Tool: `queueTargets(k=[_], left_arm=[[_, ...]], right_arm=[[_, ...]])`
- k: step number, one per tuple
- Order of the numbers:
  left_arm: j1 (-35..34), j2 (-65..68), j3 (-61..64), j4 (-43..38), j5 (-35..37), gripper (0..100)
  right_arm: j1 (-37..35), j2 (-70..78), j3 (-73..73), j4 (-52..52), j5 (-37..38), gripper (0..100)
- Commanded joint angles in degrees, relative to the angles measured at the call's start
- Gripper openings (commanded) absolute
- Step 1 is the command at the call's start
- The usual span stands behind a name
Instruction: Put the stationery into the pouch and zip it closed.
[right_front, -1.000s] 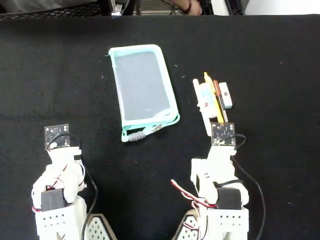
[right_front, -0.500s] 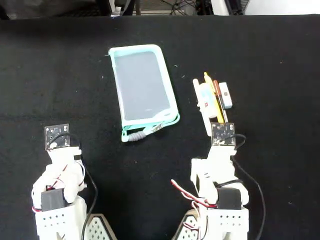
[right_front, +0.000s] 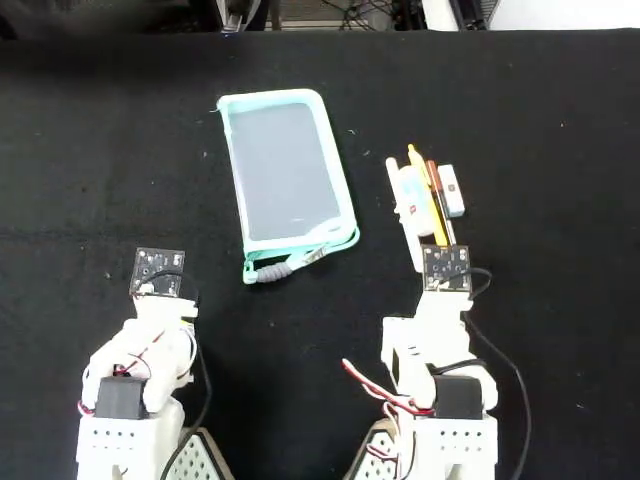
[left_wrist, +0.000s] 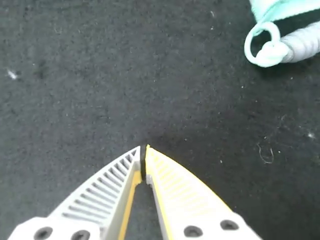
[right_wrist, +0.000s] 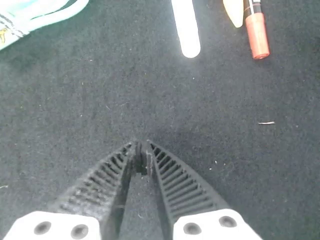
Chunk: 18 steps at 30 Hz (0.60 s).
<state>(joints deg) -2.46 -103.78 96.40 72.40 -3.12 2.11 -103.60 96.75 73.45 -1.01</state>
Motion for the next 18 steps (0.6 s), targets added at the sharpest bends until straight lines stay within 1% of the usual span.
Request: queueTargets(k=[1, 3, 6, 9, 14, 18], left_arm=[[-0.7, -0.4, 0.9, -0.1, 0.3, 4], [-1.8, -0.5, 0.9, -0.6, 0.3, 4], [-2.5, -0.5, 0.9, -5.1, 0.3, 4], [-2.5, -0.4, 0.9, -7.8, 0.2, 4], [-2.5, -0.3, 0.9, -7.7, 0.2, 4], [-2.6, -0.3, 0.9, -9.6, 0.2, 4]], right_arm=[[0.5, -2.8, -0.1, 0.4, -0.4, 1.5], [0.5, -2.8, -0.1, 0.4, -0.4, 1.5], [0.5, -2.8, -0.1, 0.4, -0.4, 1.5], [0.5, -2.8, -0.1, 0.4, -0.4, 1.5], [0.4, -2.8, -0.1, 0.4, -0.4, 1.5], [0.4, -2.8, -0.1, 0.4, -0.4, 1.5]])
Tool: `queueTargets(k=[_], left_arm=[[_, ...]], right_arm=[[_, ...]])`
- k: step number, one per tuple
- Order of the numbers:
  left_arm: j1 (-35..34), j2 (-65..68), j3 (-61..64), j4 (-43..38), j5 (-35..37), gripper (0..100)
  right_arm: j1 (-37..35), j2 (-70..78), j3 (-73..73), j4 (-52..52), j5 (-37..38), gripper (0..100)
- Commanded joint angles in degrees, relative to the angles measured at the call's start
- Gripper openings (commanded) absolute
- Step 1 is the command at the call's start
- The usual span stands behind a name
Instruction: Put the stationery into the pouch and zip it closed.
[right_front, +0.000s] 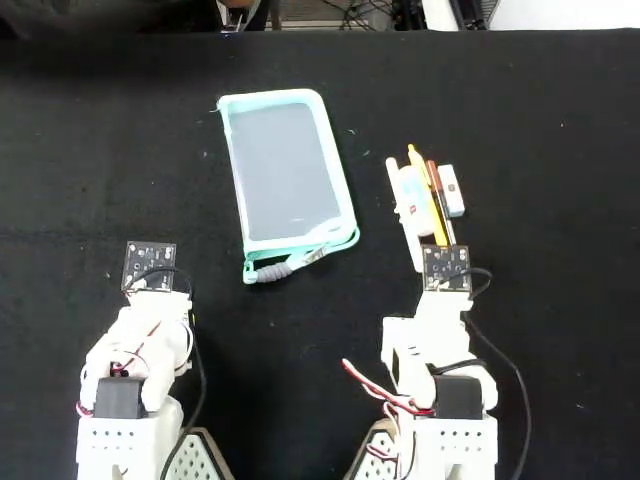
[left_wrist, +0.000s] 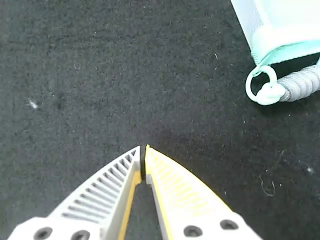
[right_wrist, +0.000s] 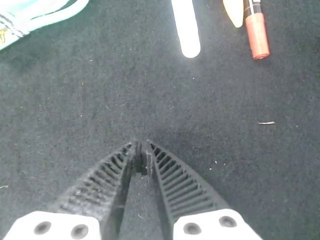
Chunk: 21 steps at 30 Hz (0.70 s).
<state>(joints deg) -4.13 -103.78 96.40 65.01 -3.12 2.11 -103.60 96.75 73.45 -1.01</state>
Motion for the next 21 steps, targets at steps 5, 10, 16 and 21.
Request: queueTargets(k=[5, 10, 16, 21], left_arm=[[-10.1, -0.3, 0.9, -6.8, 0.2, 4], [-15.1, -0.2, 0.9, -10.2, 0.3, 4], [-14.5, -0.2, 0.9, -10.2, 0.3, 4], [-14.5, -0.2, 0.9, -10.2, 0.3, 4]], right_arm=[[0.4, -2.8, -0.1, 0.4, -0.6, 1.4], [0.4, -2.9, -0.1, -1.0, -0.3, 1.5], [-0.4, -2.9, -0.3, -13.0, 15.4, 1.5], [-2.8, -2.7, -5.2, -15.4, 23.3, 1.5]])
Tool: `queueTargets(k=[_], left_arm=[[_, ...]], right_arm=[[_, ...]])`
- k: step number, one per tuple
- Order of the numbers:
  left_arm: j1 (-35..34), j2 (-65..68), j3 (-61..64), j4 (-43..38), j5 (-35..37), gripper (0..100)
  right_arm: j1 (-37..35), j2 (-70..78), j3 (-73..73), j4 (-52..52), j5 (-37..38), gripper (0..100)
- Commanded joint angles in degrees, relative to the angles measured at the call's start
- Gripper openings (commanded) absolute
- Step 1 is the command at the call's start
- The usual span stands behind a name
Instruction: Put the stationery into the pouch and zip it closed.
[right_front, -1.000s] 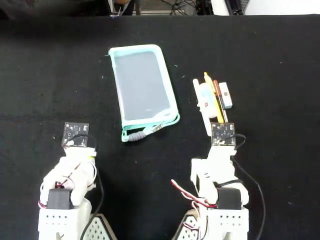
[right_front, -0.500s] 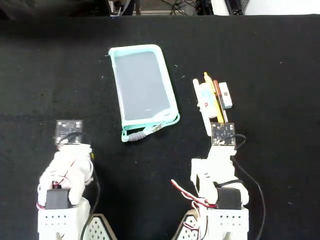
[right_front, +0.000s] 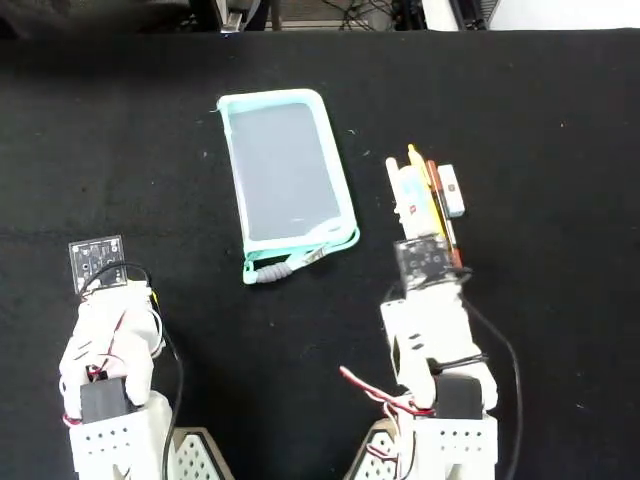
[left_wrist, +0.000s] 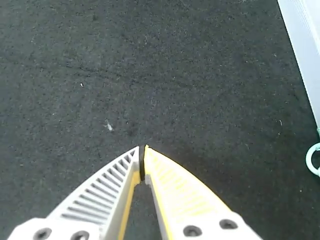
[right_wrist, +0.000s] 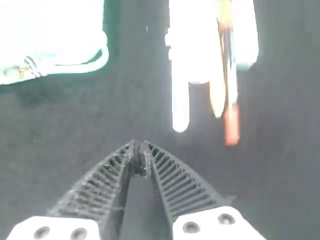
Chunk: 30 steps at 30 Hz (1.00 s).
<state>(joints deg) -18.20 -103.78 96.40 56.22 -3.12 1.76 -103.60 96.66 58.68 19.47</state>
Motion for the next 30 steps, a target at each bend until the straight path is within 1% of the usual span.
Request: queueTargets(k=[1, 3, 5, 8, 11, 15, 20, 23, 25, 26, 28, 30], left_arm=[[-0.3, -0.2, 0.9, -1.4, 0.3, 4], [-0.3, -0.2, 0.9, -1.4, 0.3, 4], [-0.3, -0.2, 0.9, -1.4, 0.3, 4], [-0.3, -0.2, 0.9, -1.4, 0.2, 4], [-0.3, -0.2, 0.9, -1.5, 0.2, 4], [-0.3, -0.2, 0.9, -1.8, 0.2, 4], [-0.3, -0.2, 0.9, -1.8, 0.2, 4], [-0.4, -0.2, 0.9, -1.8, 0.2, 4], [-0.6, -0.2, 0.9, -1.8, 0.2, 4], [-0.6, -0.2, 0.9, -1.8, 0.2, 4], [-0.6, -0.2, 0.9, -1.8, 0.2, 4], [-0.5, -0.2, 0.9, -1.8, 0.2, 4]], right_arm=[[-4.2, -2.4, -8.3, 1.7, 2.9, 1.5], [-8.8, -2.2, -15.5, 6.9, 3.1, 1.6], [-12.9, -1.9, -22.5, 11.0, 3.0, 4.3], [-16.8, 3.1, -29.6, 12.9, 1.5, 9.7], [-20.2, 14.3, -34.0, 12.5, 0.0, 9.9], [-26.6, 34.5, -40.1, 10.5, -1.0, 10.0], [-27.4, 56.7, -50.0, 6.3, -0.7, 10.2], [-27.0, 64.4, -52.5, 3.4, -0.6, 10.0], [-29.8, 67.7, -52.5, 2.4, -0.1, 10.3], [-31.5, 69.2, -52.4, 2.3, 1.8, 10.9], [-34.2, 72.5, -52.4, 2.2, 4.0, 14.2], [-35.0, 76.2, -52.7, 0.7, 4.2, 17.2]])
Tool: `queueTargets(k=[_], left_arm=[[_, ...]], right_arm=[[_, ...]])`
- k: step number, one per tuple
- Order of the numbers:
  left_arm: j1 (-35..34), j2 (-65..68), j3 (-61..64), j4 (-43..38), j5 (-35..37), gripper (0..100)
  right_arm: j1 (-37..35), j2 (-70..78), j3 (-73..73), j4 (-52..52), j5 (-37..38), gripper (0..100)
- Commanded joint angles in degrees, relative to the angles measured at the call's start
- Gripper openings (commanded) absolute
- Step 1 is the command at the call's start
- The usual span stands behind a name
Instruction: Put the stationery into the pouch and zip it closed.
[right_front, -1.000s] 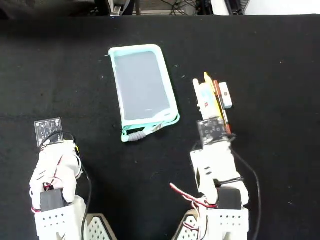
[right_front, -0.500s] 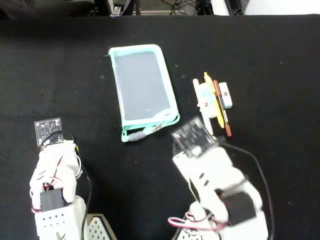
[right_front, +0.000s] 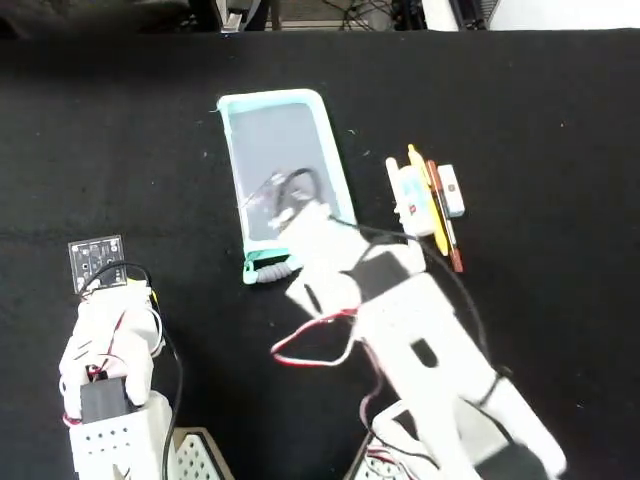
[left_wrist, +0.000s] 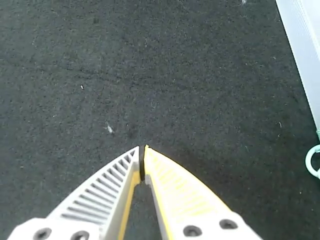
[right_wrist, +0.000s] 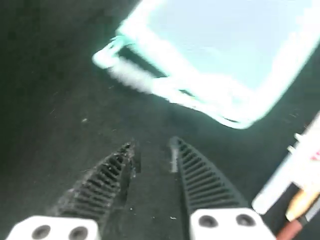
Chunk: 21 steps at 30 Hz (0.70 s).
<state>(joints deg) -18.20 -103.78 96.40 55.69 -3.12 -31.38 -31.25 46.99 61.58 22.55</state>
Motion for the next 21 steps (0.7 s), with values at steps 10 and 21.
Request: queueTargets(k=[10, 21], left_arm=[[-0.3, -0.2, 0.9, -1.1, 0.2, 4], [-0.3, -0.2, 0.9, -1.1, 0.2, 4]], right_arm=[[-6.9, 24.0, -7.7, -11.7, 1.7, 17.7], [-10.7, 32.9, -16.3, -11.4, 14.9, 17.7]])
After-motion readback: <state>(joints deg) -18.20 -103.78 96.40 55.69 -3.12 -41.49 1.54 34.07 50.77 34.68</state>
